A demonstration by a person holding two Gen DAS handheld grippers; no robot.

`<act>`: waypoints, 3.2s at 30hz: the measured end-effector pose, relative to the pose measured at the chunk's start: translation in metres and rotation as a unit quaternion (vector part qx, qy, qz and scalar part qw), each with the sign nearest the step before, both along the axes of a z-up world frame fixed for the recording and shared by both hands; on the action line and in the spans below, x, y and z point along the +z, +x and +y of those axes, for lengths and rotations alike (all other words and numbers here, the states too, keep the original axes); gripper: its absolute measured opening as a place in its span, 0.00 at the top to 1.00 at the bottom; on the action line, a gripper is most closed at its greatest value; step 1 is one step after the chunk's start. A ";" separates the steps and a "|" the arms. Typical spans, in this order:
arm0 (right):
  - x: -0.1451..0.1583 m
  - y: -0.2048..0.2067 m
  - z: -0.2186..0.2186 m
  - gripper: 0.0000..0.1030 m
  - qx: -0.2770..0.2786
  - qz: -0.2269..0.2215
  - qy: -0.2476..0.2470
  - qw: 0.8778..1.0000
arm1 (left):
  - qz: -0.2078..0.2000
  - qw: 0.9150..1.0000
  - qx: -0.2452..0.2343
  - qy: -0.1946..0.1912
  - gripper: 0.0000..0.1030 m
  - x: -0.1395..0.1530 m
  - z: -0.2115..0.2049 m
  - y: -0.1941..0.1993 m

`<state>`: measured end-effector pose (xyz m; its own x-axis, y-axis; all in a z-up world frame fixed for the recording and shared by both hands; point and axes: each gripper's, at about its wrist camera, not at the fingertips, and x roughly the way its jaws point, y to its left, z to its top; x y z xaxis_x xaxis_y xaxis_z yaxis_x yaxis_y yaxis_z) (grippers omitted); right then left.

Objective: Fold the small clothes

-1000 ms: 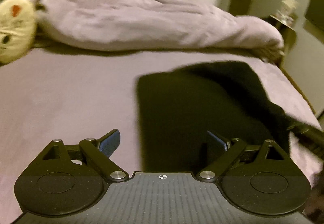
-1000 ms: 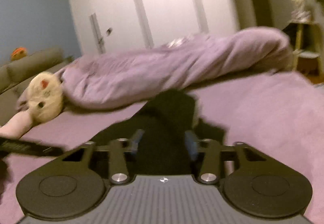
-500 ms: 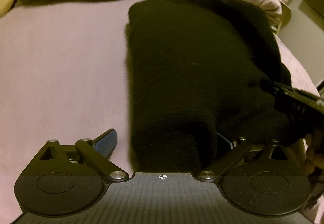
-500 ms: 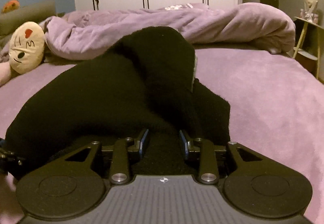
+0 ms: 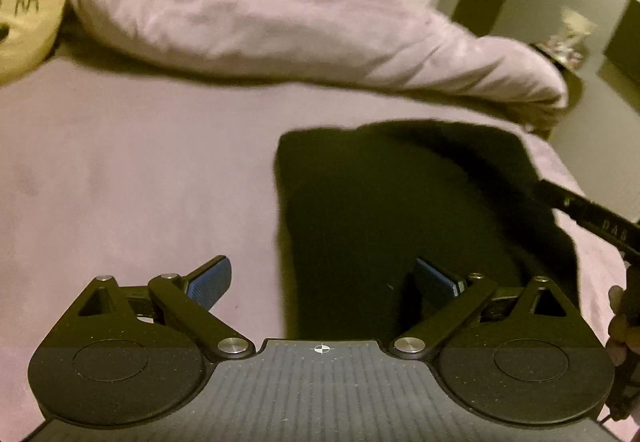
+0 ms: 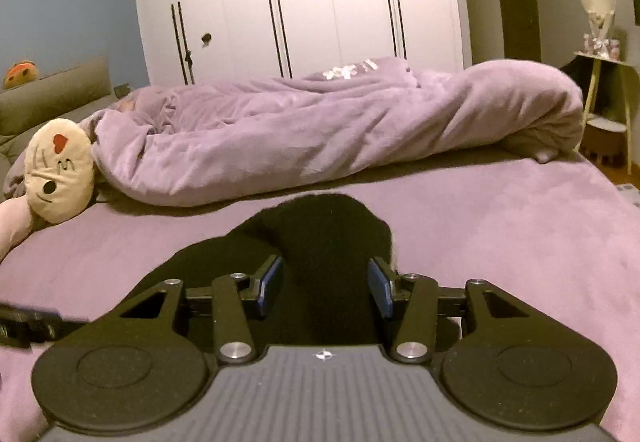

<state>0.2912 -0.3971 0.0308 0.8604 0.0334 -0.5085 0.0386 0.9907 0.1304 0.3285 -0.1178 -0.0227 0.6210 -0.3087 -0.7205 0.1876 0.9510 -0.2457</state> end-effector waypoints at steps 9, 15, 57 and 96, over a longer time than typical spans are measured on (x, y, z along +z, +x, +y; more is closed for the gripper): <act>-0.048 0.039 -0.021 0.51 -0.037 0.086 -0.025 0.995 | 0.063 0.996 -0.024 -0.052 0.00 -0.036 -0.008 0.026; -0.026 -0.011 -0.056 0.04 -0.031 0.068 0.074 0.995 | 0.105 0.985 -0.030 -0.130 0.00 -0.045 0.011 0.040; -0.015 0.001 0.037 0.21 -0.011 0.012 0.141 0.990 | -0.050 0.993 0.107 -0.023 0.07 0.023 0.122 0.029; -0.103 0.113 0.106 0.04 -0.105 0.019 -0.074 0.992 | -0.030 0.990 0.133 -0.044 0.00 -0.075 0.060 0.085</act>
<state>0.4041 -0.2907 -0.0720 0.8204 -0.2214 -0.5271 0.2474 0.9687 -0.0219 0.4130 -0.0583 -0.0973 0.7290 -0.1887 -0.6580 -0.0492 0.9443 -0.3253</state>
